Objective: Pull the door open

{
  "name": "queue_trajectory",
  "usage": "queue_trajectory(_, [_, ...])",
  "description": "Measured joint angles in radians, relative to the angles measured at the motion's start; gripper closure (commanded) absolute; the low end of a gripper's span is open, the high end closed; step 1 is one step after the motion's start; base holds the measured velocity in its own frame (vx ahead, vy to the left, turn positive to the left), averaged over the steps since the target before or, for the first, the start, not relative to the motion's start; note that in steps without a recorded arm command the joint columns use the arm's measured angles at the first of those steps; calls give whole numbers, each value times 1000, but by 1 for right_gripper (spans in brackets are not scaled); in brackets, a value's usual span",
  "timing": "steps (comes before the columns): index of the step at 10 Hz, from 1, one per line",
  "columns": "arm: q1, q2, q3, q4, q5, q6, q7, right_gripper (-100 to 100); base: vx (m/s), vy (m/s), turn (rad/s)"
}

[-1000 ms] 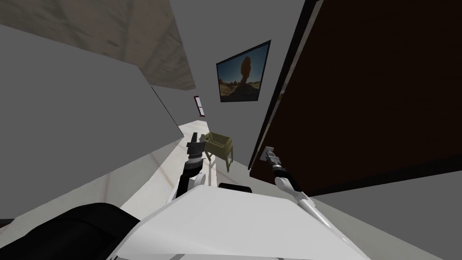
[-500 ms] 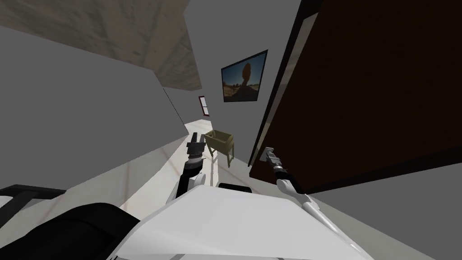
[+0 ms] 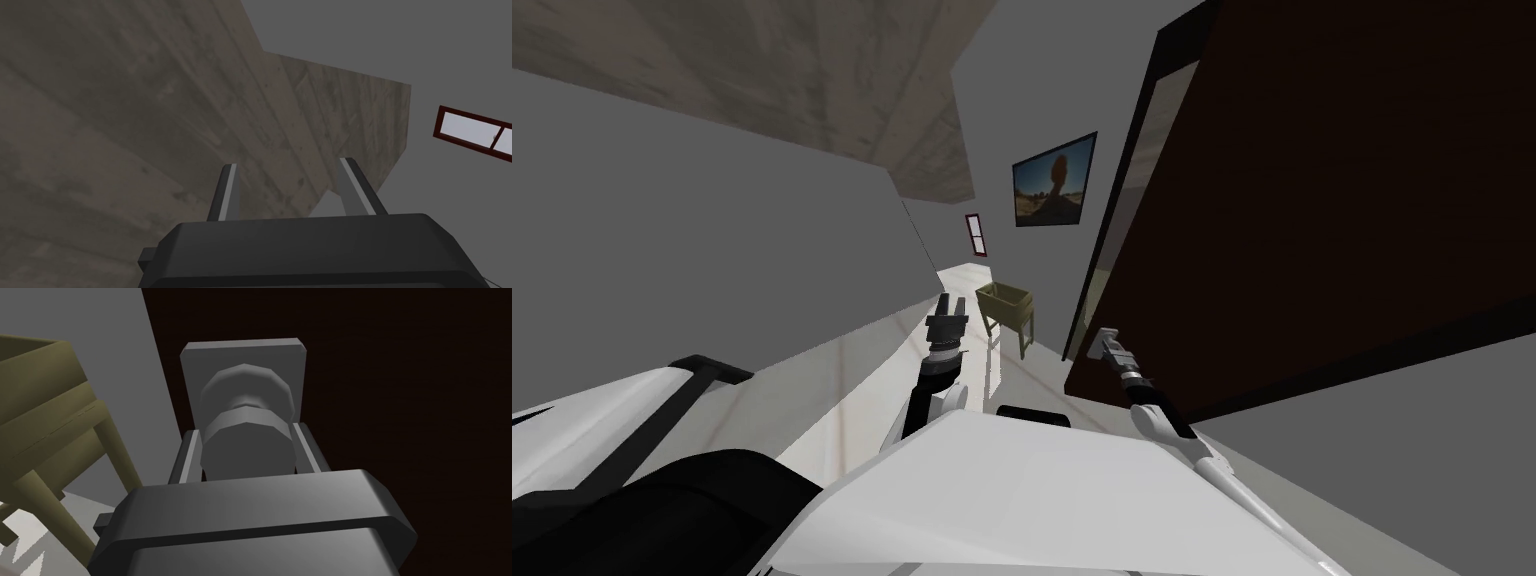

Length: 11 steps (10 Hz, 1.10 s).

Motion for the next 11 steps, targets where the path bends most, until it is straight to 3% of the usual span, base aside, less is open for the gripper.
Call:
queue_trajectory(2, [9,-10,17,-5,2,-7,-12,100,-167,-69,101])
queue_trajectory(9, [37,-92,82,-29,24,-68,-87,100,-238,-94,160])
queue_trajectory(11, [43,-101,94,-31,28,-75,-98,100,-116,-42,79])
